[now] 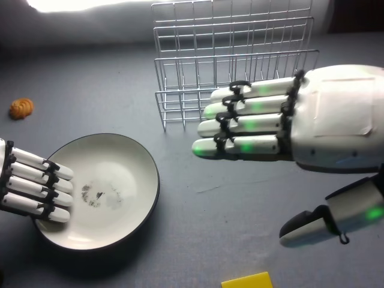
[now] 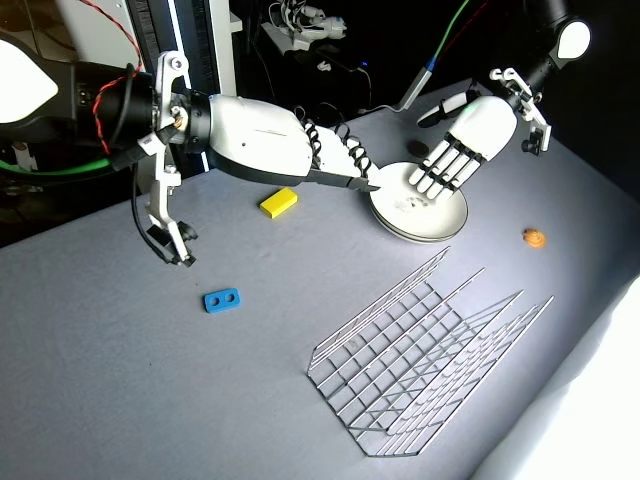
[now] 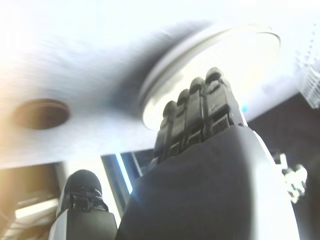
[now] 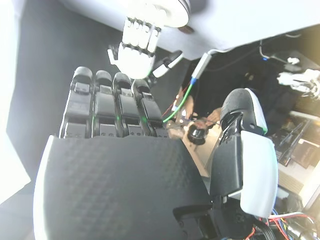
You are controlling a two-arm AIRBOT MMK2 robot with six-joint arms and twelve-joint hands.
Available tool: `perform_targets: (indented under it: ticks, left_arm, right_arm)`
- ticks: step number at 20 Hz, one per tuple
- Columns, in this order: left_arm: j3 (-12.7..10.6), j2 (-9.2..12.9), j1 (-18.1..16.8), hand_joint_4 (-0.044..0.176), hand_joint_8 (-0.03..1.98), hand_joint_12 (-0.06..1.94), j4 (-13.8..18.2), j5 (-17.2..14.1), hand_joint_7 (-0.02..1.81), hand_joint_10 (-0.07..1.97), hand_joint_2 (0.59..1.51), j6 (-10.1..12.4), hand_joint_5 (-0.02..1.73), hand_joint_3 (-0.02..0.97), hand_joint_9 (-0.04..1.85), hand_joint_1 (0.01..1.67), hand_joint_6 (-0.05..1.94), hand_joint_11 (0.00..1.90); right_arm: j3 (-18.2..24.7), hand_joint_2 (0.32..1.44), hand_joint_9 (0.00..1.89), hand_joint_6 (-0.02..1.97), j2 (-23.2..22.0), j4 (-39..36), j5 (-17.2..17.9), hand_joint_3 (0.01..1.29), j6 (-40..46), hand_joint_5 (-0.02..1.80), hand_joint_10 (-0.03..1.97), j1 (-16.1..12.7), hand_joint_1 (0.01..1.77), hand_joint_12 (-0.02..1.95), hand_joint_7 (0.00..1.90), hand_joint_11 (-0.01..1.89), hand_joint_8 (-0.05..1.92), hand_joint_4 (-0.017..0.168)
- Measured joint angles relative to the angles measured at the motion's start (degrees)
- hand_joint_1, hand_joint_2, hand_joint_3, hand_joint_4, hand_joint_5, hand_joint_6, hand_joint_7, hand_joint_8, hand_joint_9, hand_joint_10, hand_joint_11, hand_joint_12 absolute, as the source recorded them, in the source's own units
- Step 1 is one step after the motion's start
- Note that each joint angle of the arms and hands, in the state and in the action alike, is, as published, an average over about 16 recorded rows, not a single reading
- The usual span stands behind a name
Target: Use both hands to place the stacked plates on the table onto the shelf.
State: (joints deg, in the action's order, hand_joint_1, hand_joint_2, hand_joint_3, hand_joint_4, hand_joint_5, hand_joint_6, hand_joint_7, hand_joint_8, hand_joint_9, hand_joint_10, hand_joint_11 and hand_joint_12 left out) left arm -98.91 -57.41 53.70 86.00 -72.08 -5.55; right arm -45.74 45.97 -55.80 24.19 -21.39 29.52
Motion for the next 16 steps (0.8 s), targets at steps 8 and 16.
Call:
perform_targets:
  ticks: [8,16]
  left_arm:
    - [-2.2,-0.9,1.5,0.001,0.01,-0.01,-0.3,-0.5,0.01,0.0,1.057,-0.5,0.02,0.023,0.02,0.02,-0.01,0.02]
    - [-2.9,-1.5,2.6,-0.002,0.0,-0.01,-1.1,-0.8,0.0,-0.01,1.055,-1.1,0.01,0.016,0.01,0.02,-0.02,0.01]
  right_arm:
    - [0.0,1.08,0.02,0.01,1.4,-0.1,-2.3,0.02,-2.0,0.02,0.0,0.0,0.18,0.01,0.01,0.02,0.02,0.001]
    - [0.0,1.06,0.02,0.01,1.6,0.0,-2.8,0.02,-3.0,0.02,0.0,0.0,0.2,0.01,0.01,0.02,0.02,0.001]
